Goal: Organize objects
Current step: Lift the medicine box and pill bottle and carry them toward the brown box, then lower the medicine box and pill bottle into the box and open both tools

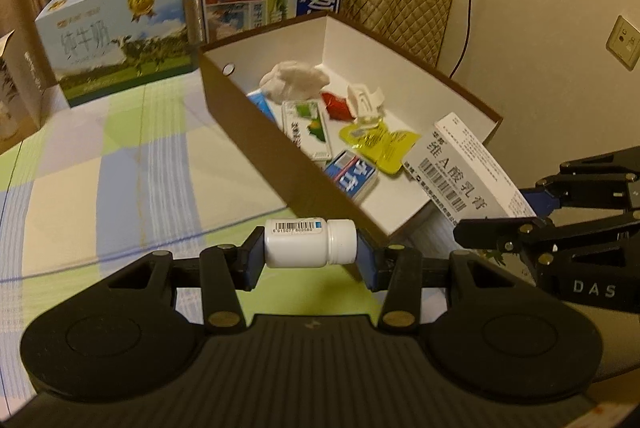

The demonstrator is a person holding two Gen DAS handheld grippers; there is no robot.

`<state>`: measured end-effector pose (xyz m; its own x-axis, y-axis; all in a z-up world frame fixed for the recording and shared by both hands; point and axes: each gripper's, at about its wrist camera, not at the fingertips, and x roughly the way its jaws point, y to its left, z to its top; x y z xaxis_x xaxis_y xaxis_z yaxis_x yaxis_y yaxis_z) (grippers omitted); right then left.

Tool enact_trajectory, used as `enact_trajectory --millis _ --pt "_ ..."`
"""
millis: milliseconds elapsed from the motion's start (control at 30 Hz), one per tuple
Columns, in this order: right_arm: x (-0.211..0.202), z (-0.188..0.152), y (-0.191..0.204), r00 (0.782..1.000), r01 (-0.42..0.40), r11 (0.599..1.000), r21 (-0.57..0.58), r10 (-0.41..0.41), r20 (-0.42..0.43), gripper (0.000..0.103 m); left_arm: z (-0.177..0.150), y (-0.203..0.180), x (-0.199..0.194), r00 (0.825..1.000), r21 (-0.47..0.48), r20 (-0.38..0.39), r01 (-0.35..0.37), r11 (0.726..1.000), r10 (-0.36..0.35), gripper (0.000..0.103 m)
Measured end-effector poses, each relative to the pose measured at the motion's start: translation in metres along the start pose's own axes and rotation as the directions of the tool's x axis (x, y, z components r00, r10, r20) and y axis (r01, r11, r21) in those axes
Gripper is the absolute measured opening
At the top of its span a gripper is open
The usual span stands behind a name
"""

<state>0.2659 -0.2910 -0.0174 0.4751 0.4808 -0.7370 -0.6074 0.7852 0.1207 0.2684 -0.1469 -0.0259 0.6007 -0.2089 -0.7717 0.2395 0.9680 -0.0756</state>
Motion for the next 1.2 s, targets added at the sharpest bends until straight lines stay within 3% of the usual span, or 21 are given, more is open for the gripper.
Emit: enact_trajectory --millis 500,867,1200 --pt "0.054 0.067 -0.080 0.998 0.056 0.993 0.102 -0.059 0.020 0.023 0.073 -0.014 0.059 1.000 0.025 0.025 -0.015 1.000 0.014 0.042" --pt "0.113 0.083 -0.109 0.997 0.060 0.986 0.155 -0.054 -0.046 0.023 0.114 -0.002 0.116 0.999 0.034 -0.014 -0.038 0.999 0.038 0.042" --pt "0.152 0.095 -0.127 0.997 0.074 0.977 0.201 -0.066 -0.047 0.023 0.132 0.010 0.155 0.997 0.041 -0.048 -0.057 0.998 0.058 0.042"
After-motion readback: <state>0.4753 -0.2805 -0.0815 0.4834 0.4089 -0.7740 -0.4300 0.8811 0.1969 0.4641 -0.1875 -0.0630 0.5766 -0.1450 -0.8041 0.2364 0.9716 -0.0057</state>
